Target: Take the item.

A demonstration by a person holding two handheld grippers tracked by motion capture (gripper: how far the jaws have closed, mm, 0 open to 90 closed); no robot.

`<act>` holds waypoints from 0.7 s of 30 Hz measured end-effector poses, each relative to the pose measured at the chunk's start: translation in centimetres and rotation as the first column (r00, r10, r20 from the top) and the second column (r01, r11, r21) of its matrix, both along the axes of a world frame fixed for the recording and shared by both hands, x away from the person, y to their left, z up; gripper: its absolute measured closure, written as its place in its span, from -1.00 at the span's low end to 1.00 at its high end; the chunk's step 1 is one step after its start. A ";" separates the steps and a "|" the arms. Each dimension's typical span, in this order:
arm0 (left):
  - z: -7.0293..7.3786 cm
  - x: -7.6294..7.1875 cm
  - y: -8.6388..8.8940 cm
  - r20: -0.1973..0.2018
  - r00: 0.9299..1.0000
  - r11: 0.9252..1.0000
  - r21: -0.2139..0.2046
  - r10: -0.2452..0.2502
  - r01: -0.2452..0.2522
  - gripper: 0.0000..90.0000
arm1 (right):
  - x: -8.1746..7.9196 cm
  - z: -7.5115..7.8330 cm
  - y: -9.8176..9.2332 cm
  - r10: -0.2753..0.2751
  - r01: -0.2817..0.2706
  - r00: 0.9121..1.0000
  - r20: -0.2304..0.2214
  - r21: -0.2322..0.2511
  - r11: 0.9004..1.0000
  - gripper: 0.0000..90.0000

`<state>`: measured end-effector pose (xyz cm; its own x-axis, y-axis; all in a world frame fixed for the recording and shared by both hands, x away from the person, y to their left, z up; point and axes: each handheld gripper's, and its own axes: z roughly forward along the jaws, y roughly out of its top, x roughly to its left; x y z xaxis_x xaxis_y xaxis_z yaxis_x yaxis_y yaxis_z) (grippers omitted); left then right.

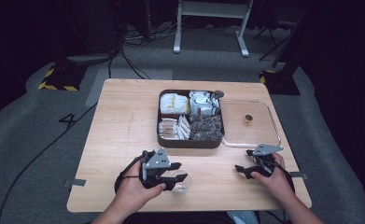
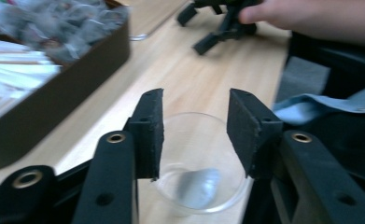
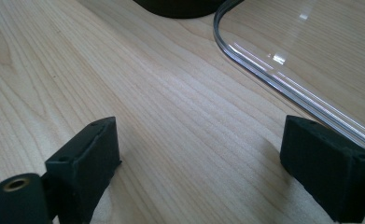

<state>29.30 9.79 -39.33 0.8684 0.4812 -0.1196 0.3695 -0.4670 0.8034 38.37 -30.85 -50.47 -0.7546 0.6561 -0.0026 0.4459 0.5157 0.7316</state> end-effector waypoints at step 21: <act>1.0 2.1 5.6 0.098 0.976 0.977 0.072 0.195 -0.202 -0.16 | 0.0 0.0 0.0 -0.001 0.001 1.000 0.000 0.000 1.000 -0.74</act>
<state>31.41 15.36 -38.34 0.7599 0.6500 0.0008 0.3894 -0.4562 0.8001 38.39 -30.84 -50.47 -0.7541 0.6568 -0.0028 0.4460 0.5152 0.7319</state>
